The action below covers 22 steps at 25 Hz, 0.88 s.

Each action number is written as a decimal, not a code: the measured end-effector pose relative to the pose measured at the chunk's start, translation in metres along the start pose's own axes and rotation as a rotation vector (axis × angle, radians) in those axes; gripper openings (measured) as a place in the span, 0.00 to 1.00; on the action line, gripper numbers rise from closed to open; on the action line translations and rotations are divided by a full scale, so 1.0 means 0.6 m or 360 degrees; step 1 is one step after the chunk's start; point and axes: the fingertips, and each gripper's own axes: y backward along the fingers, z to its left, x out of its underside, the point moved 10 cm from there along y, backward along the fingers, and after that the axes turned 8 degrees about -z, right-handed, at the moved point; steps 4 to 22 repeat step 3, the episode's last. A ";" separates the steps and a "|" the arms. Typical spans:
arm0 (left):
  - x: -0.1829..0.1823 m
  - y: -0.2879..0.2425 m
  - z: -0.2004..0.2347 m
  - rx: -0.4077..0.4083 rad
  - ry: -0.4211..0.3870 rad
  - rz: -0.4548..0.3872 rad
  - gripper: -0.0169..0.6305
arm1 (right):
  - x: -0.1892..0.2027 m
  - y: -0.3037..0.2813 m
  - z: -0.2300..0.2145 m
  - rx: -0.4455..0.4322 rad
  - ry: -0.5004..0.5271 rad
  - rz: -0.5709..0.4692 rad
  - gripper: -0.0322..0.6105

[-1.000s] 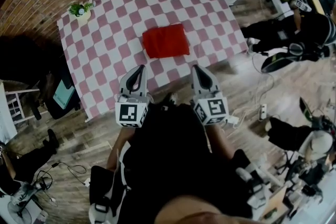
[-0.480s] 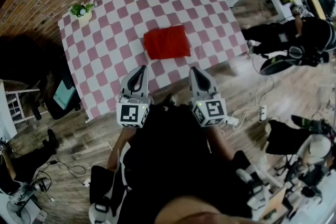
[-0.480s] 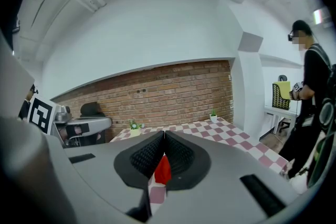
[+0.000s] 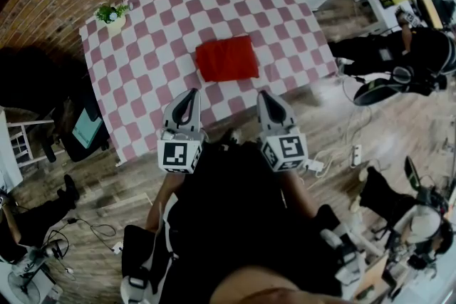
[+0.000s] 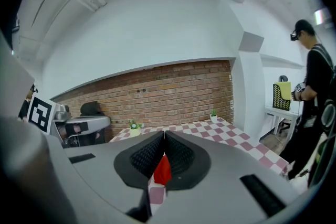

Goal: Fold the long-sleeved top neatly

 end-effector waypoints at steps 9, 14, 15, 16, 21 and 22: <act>-0.002 -0.001 -0.002 -0.0026 0.0051 -0.0011 0.04 | 0.000 -0.001 -0.002 -0.0002 0.0003 0.0005 0.07; -0.002 -0.001 -0.002 -0.0026 0.0051 -0.0011 0.04 | 0.000 -0.001 -0.002 -0.0002 0.0003 0.0005 0.07; -0.002 -0.001 -0.002 -0.0026 0.0051 -0.0011 0.04 | 0.000 -0.001 -0.002 -0.0002 0.0003 0.0005 0.07; -0.002 -0.001 -0.002 -0.0026 0.0051 -0.0011 0.04 | 0.000 -0.001 -0.002 -0.0002 0.0003 0.0005 0.07; -0.002 -0.001 -0.002 -0.0026 0.0051 -0.0011 0.04 | 0.000 -0.001 -0.002 -0.0002 0.0003 0.0005 0.07; -0.002 -0.001 -0.002 -0.0026 0.0051 -0.0011 0.04 | 0.000 -0.001 -0.002 -0.0002 0.0003 0.0005 0.07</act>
